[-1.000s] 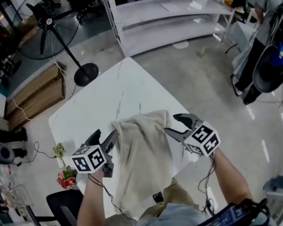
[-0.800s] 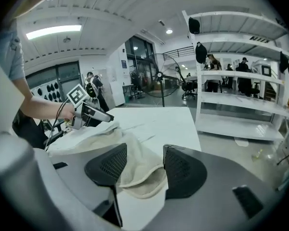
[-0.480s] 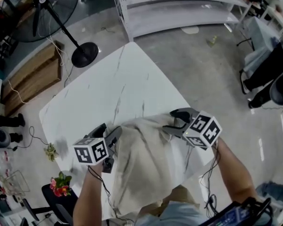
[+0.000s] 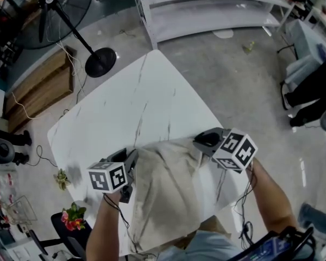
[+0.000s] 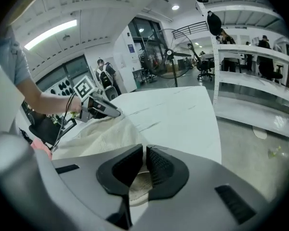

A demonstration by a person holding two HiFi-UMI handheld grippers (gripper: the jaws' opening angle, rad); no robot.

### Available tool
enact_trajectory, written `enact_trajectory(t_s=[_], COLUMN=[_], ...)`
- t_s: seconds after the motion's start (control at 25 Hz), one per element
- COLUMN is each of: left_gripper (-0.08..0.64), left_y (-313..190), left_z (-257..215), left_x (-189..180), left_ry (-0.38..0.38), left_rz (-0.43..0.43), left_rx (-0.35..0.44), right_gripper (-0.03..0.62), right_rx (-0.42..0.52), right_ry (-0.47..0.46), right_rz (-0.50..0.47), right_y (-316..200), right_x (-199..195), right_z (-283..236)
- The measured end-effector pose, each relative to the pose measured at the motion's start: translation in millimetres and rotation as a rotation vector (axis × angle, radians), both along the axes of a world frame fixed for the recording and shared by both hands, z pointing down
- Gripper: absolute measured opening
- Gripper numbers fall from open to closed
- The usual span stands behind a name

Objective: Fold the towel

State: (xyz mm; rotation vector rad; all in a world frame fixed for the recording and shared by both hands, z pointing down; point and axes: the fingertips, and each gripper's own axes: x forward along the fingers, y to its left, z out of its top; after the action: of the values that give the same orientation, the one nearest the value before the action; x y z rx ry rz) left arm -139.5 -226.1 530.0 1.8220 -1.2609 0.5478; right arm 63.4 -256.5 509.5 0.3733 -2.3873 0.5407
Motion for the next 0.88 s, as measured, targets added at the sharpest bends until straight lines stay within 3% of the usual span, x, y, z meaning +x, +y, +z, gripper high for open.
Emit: enact_trajectory(t_s=[0.08,0.16,0.28,0.44,0.56,0.6,0.88], left_gripper=[0.137,0.217,0.281,0.248,0.116,0.095,0.081], left_y=[-1.0,-1.3,-0.2,-4.0,-5.0,-5.6,-12.0], left_z=[-3.2,-4.1,-0.3,3.4,7.0,6.0,-51.0], left_x=[-3.8,-8.2,-12.8,-12.4,-5.3,-3.2,-8.0], left_ry=[-0.019,-0.015,0.014,0.012,0.013,0.014,-0.006], left_rz=[-0.005,-0.007,-0.010,0.011,0.047,0.056,0.115], left_rx=[0.022,0.028,0.012,0.006,-0.011,-0.007,0.176], right_gripper=[0.078,0.190,0.216,0.207,0.064,0.054,0.048], right_rx=[-0.007,-0.019,-0.050,-0.094,-0.085,-0.080,0.016], right_ry=[-0.020,-0.015,0.016,0.058,0.096,0.099,0.043], right_rz=[0.014,0.007,-0.023,-0.062,-0.075,-0.075,-0.051], right_y=[-2.8,-2.5,1.0,7.5,7.4,6.8,2.3], right_x=[3.0,5.1,5.7,0.9,-1.4,-2.1,-9.2], right_z=[-6.6,-7.1,1.2,15.6,22.2,21.4,-20.7])
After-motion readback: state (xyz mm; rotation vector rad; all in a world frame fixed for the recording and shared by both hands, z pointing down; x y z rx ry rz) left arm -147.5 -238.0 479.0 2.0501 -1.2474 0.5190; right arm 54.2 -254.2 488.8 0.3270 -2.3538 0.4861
